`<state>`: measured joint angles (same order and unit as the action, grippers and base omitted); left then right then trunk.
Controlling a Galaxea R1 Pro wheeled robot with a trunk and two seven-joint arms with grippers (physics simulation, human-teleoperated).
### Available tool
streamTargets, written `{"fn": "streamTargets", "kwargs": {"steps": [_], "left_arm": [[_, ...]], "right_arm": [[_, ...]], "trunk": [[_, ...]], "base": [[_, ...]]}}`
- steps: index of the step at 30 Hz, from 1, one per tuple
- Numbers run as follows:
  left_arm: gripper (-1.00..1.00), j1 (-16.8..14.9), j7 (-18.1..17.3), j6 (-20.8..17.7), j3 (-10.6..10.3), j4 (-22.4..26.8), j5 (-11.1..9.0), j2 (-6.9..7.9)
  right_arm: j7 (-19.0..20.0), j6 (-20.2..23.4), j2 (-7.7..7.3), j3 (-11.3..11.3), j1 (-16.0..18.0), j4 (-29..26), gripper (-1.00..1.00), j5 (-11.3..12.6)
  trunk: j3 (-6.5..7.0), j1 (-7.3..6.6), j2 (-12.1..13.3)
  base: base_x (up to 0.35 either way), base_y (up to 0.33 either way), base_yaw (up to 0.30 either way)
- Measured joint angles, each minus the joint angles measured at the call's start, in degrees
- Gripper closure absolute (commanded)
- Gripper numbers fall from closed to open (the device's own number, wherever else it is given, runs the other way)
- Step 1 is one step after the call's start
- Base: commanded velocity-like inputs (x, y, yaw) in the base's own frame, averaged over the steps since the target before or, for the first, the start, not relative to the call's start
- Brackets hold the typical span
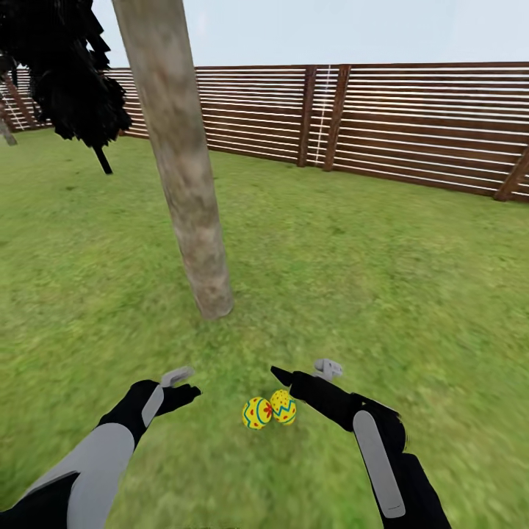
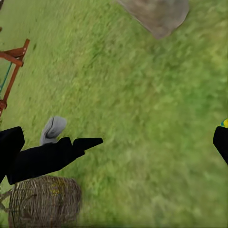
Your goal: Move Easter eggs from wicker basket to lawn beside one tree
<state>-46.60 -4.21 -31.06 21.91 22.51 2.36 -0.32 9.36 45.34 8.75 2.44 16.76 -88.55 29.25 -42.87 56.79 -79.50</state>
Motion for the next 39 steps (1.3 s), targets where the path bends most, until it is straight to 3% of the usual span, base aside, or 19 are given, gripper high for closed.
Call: {"fn": "streamTargets", "kwargs": {"steps": [8,39], "left_arm": [[-1.0,0.0,0.0,0.0,0.0,0.0,0.0,0.0],[-1.0,0.0,0.0,0.0,0.0,0.0,0.0,0.0]], "right_arm": [[0.1,-0.1,0.07,-0.1,0.0,0.0,-1.0,0.0],[0.4,-0.1,0.09,0.1,0.0,-0.1,-1.0,0.0]], "trunk": [[0.42,0.0,0.0],[3.35,0.0,0.0]], "base": [[0.0,0.0,0.161],[0.0,0.0,0.004]]}}
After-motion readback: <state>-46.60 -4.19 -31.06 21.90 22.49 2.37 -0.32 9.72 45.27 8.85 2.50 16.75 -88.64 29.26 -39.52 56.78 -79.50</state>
